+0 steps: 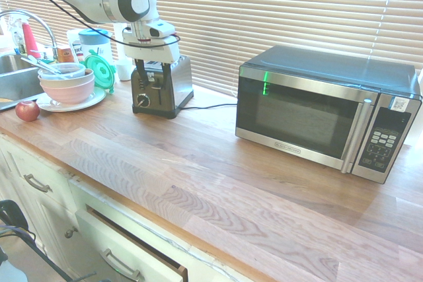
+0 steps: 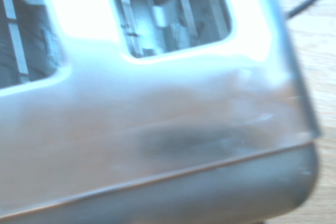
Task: Press the toaster
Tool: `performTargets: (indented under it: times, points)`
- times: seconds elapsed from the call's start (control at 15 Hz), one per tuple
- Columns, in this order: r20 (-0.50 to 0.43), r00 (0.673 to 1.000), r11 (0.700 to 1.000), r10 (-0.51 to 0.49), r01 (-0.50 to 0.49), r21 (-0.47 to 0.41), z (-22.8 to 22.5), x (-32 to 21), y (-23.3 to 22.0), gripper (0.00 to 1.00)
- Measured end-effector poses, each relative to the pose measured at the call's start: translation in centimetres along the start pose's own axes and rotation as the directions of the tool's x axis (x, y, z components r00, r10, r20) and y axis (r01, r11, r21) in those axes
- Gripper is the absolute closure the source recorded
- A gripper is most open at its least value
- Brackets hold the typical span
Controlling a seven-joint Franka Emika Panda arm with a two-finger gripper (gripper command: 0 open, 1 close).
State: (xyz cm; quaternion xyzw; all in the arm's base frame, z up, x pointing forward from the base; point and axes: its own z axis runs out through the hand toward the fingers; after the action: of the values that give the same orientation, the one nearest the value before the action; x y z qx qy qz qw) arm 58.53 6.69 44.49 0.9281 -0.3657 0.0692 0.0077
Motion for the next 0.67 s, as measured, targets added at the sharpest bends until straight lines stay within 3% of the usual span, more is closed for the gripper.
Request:
performTargets:
  times: [0.67]
  points:
    - [-0.01,1.0,1.0,-0.003,0.003,0.002,-0.48,-0.02,0.1,1.0]
